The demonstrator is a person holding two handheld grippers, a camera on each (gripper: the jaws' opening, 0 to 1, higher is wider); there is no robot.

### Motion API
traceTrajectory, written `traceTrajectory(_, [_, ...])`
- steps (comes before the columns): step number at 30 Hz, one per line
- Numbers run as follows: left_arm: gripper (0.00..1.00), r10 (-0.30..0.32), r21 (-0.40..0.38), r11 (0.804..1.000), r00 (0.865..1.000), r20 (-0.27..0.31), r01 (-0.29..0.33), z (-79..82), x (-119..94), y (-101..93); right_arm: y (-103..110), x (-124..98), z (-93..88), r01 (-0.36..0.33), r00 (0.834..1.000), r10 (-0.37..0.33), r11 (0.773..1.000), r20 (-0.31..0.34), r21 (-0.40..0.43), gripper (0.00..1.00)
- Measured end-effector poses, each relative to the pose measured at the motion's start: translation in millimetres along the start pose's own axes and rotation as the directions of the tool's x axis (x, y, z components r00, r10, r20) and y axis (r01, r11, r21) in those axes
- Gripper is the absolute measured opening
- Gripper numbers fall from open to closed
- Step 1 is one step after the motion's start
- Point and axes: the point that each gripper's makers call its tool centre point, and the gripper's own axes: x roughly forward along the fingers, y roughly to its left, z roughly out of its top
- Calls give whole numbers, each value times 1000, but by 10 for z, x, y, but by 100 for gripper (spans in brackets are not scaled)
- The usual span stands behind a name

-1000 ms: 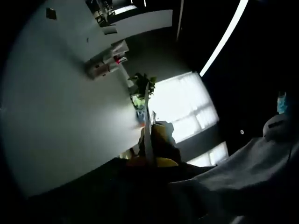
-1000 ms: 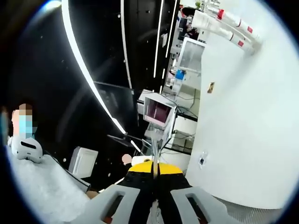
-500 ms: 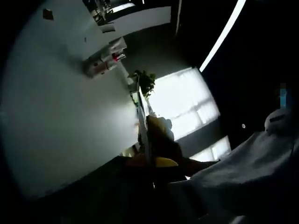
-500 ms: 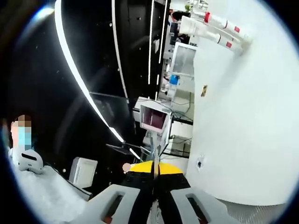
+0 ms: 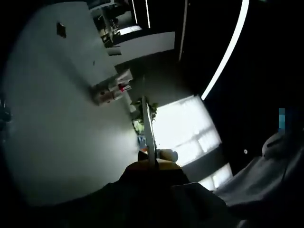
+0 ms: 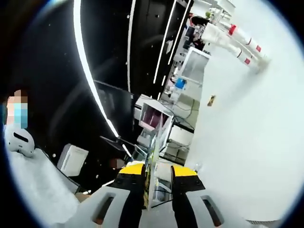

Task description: Arrange the skincare products in the storage area until every visible bottle or jar stands upright without overlapping.

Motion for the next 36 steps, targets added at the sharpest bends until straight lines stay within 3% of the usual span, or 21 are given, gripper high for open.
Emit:
traceTrajectory(3, [0,13,8,1000,1000,-24,-13,0,27,17,12,-14,21,32,999,-35,988,-13,-149,24])
traceTrajectory(5, [0,16,9,1000,999,-36,-15,17,39,32,2,-42,-2,72,994,-94,951,-56,-302,27])
traceTrajectory(7, [0,15,7,1000,999,-41,-14,39,56,28,-37,-84,8,116,985,-157,910,-70,-397,33])
traceTrajectory(13, [0,-1,0,1000,1000,-26,1,171,88,5,-164,-279,293,268,959,-278,827,54,-494,47])
traceTrajectory(18, [0,0,11,1000,999,-37,0,230,134,-10,-191,-358,336,305,950,-301,818,89,-488,70])
traceTrajectory(19, [0,2,17,1000,999,-37,-1,253,151,-15,-205,-376,331,321,943,-321,797,91,-511,71])
traceTrajectory(20, [0,4,17,1000,999,-37,-4,279,169,-13,-247,-415,343,357,925,-365,753,100,-552,70])
traceTrajectory(23, [0,15,21,1000,999,-31,-15,355,205,12,-266,-423,334,379,905,-410,653,115,-656,67])
traceTrajectory(24, [0,22,22,1000,999,-25,-22,383,215,26,-279,-416,341,384,899,-417,601,135,-701,67])
traceTrajectory(25, [0,27,22,999,999,-22,-27,417,225,46,-305,-410,314,388,894,-426,588,135,-710,67])
traceTrajectory(26, [0,29,19,999,999,-22,-29,437,233,58,-344,-396,271,400,888,-440,592,134,-700,67])
traceTrajectory(27, [0,35,19,999,999,-24,-35,460,242,76,-361,-390,272,411,880,-454,575,142,-707,69])
traceTrajectory(28, [0,40,17,999,999,-27,-40,472,248,89,-375,-386,292,413,872,-465,537,151,-735,70])
traceTrajectory(29, [0,49,17,999,998,-33,-48,485,255,110,-366,-372,322,417,867,-465,482,178,-771,70])
traceTrajectory(30, [0,54,19,998,998,-37,-53,492,260,123,-370,-366,312,414,864,-470,465,179,-782,70])
traceTrajectory(32, [0,58,7,998,998,-38,-58,521,268,143,-398,-355,229,402,860,-487,464,152,-790,70])
traceTrajectory(33, [0,60,1,998,998,-35,-60,533,273,148,-403,-358,213,396,856,-494,435,153,-809,69])
traceTrajectory(36, [0,62,-5,998,998,-20,-62,596,289,174,-402,-335,156,372,860,-493,428,132,-824,67])
